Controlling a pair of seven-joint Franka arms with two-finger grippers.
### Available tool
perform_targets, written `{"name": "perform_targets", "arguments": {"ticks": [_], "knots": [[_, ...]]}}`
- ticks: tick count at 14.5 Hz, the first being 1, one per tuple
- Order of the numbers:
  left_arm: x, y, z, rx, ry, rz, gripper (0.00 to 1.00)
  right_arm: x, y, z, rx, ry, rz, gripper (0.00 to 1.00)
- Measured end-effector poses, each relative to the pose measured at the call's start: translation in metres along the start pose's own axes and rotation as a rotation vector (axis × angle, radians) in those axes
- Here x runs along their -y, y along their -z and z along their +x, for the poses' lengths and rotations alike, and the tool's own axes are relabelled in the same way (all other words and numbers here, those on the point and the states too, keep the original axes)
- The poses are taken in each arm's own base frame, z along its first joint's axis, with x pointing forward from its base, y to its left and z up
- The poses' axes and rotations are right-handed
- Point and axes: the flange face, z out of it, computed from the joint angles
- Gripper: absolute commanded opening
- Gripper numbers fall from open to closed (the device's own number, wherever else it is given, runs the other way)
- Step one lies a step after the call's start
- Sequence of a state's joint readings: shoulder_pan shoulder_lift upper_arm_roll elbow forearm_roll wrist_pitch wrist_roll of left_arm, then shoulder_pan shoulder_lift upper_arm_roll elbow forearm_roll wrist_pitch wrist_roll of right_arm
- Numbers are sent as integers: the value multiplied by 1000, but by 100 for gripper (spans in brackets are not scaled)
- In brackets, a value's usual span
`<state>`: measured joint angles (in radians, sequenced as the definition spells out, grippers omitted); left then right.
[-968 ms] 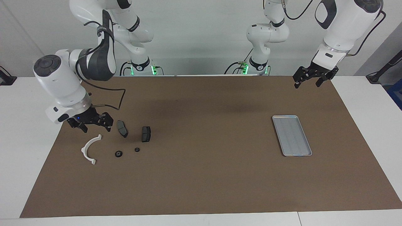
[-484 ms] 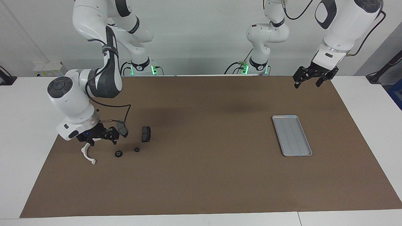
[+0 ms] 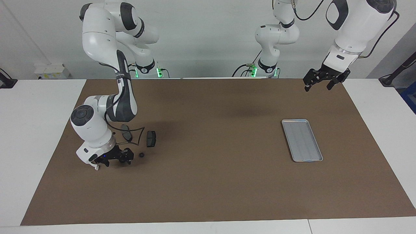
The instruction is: Pick bearing gear from pile to tray
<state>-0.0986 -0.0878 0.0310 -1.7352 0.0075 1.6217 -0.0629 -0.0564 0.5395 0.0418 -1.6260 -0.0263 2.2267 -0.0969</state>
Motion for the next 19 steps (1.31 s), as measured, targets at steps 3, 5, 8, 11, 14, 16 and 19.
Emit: {"name": "perform_targets", "arguments": {"ticks": [3, 5, 8, 11, 14, 16, 19], "knots": [[0, 0, 0, 0, 0, 0, 100, 0, -10, -6, 22, 23, 3, 96], [0, 0, 0, 0, 0, 0, 100, -1, -17, -12, 40, 35, 5, 95], [0, 0, 0, 0, 0, 0, 100, -3, -23, -16, 54, 44, 5, 95], [0, 0, 0, 0, 0, 0, 100, -3, -28, -21, 67, 48, 7, 89], [0, 0, 0, 0, 0, 0, 100, -2, -32, -26, 80, 49, 9, 48], [0, 0, 0, 0, 0, 0, 100, -2, -30, -26, 77, 49, 8, 0], [0, 0, 0, 0, 0, 0, 100, -2, -22, -26, 67, 50, 6, 0]]}}
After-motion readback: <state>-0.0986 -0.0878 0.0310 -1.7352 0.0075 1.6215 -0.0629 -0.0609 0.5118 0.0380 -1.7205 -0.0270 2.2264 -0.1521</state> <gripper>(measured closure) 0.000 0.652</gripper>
